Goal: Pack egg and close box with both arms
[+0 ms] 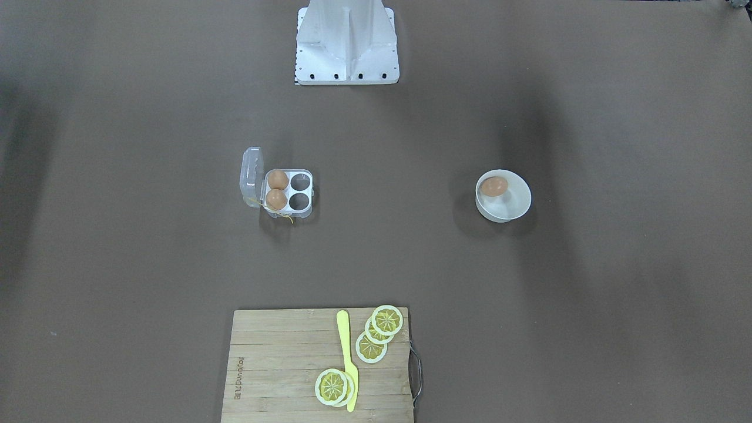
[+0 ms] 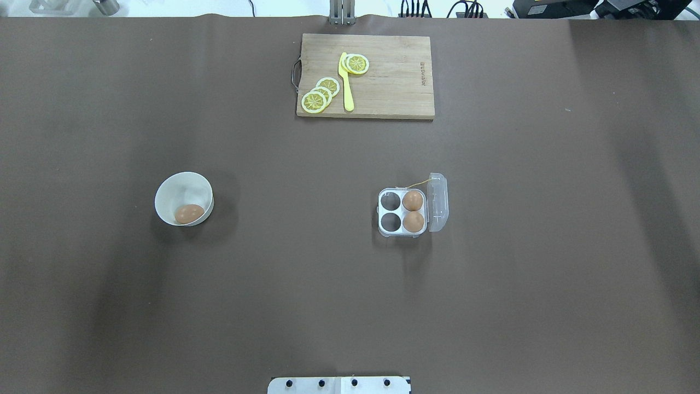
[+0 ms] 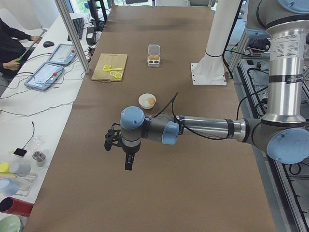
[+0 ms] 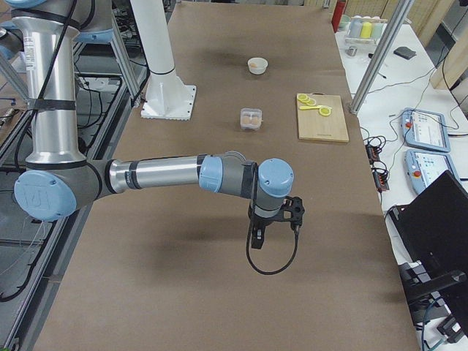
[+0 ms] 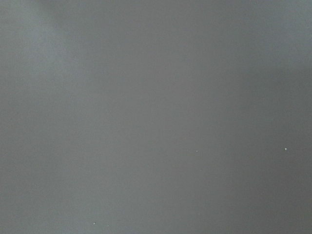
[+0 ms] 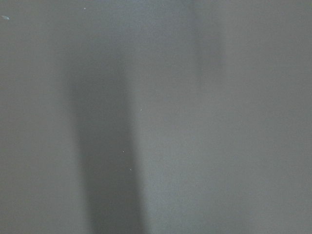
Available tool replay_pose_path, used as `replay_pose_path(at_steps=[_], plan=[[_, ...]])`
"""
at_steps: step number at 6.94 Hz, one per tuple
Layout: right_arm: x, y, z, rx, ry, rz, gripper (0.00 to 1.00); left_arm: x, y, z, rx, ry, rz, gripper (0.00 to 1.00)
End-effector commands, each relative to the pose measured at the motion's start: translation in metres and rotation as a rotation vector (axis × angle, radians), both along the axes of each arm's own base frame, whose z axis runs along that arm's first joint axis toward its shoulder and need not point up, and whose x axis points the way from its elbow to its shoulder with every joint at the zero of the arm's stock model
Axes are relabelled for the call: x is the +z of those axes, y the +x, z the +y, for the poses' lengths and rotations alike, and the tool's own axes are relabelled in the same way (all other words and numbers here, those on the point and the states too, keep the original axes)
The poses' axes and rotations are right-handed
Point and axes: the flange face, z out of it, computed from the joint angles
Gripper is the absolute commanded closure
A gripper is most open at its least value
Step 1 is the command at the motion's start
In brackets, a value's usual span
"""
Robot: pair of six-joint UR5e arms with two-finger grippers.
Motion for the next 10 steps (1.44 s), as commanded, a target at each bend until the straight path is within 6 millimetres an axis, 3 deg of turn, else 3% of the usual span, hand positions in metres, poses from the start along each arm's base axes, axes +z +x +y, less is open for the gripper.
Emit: replay_pose_path(at_steps=[1,4,6,7,8,9,10], plan=[[0.001,0.0,-0.002,0.0,0.011,0.001,0.0,-0.024,0.002,-0.006,0.003,0.044,-0.005,0.02],[-0.001,0.0,-0.002,0.001,0.014,-0.005,0.0,-0.021,0.011,-0.022,0.02,0.036,-0.001,0.02],[-0.002,-0.001,-0.002,0.001,0.017,-0.01,0.0,-0.035,0.015,-0.021,0.048,0.091,-0.005,0.02],[-0.016,-0.005,-0.01,0.006,0.035,-0.008,0.0,-0.057,0.024,-0.023,0.063,0.149,-0.002,0.02],[-0.023,-0.008,-0.016,0.006,0.04,-0.004,0.0,-0.086,0.048,-0.023,0.064,0.159,0.019,0.02],[-0.022,-0.013,-0.017,0.004,0.031,-0.001,0.0,-0.121,0.088,-0.028,0.0,0.093,0.067,0.02],[-0.021,-0.013,-0.014,0.008,0.044,-0.007,0.0,-0.136,0.138,-0.026,-0.025,0.004,0.093,0.02]])
